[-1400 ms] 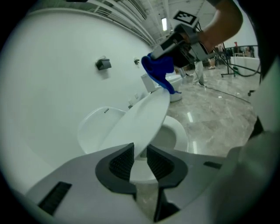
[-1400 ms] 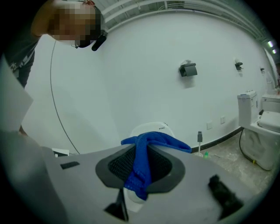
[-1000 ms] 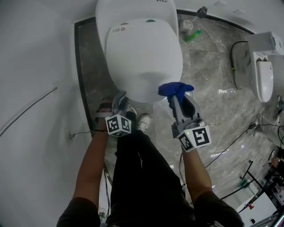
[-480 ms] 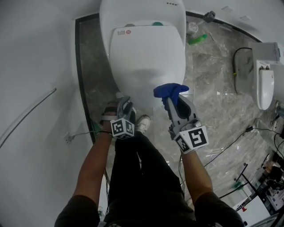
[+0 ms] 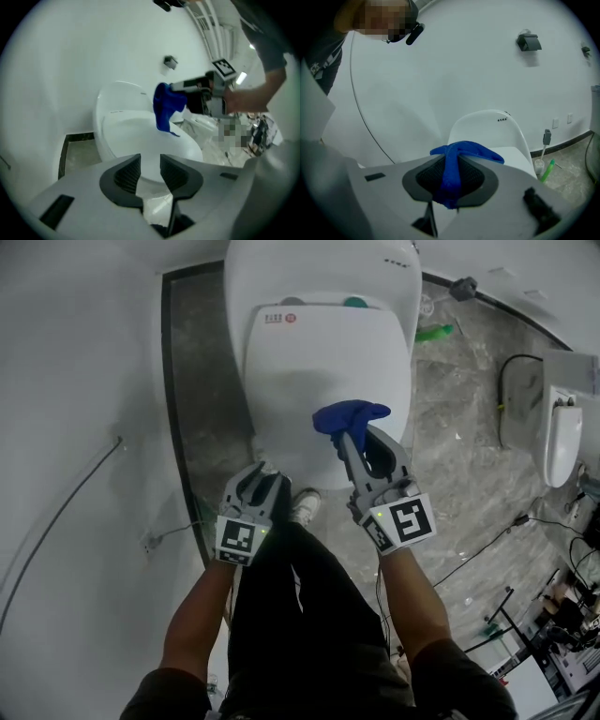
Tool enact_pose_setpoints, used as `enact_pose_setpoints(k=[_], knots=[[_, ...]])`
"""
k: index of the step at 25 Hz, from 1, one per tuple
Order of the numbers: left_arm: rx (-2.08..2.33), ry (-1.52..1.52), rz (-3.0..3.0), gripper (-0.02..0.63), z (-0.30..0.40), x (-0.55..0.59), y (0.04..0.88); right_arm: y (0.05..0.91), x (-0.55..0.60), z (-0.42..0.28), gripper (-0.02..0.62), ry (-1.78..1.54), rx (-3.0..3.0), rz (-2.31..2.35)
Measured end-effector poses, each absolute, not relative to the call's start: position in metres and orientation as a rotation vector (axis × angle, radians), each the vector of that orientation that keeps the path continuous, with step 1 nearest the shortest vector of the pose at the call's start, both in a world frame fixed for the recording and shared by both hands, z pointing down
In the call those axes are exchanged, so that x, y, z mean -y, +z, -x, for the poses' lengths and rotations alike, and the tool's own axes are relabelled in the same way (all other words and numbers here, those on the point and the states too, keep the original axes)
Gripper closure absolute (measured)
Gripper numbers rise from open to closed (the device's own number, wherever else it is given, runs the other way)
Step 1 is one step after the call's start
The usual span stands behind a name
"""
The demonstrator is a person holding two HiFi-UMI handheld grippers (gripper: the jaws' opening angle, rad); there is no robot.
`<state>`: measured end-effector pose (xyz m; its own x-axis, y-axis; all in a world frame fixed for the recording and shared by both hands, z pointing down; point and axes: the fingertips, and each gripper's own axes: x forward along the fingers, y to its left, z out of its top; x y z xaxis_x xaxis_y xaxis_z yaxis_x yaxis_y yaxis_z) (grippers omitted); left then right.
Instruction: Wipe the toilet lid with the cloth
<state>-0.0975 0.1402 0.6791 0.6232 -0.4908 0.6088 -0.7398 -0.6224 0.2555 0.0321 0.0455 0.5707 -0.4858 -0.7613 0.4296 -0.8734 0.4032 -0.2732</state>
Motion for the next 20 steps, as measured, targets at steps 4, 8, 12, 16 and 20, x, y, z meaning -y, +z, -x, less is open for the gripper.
enact_pose_setpoints(k=[4,8,12,16,20], knots=[[1.137,0.555,-2.305,0.533,0.113,-0.074,0.664,0.582,-0.017,-0.018,0.52,0.72,2.407,-1.424],[1.24,0.481,-2.295,0.595,0.12,-0.005,0.651,0.609,0.015,0.001,0.52,0.757,2.326,-1.331],[1.266,0.447,-2.309,0.595,0.123,0.043,0.645,0.643,0.049,0.021,0.52,0.754,2.264,-1.21],[1.27,0.462,-2.299,0.595,0.133,0.061,0.651,0.675,0.069,0.037,0.52,0.693,2.187,-1.065],[1.275,0.506,-2.264,0.595,0.145,0.057,0.662,0.691,0.065,0.037,0.385,0.658,2.09,-0.955]])
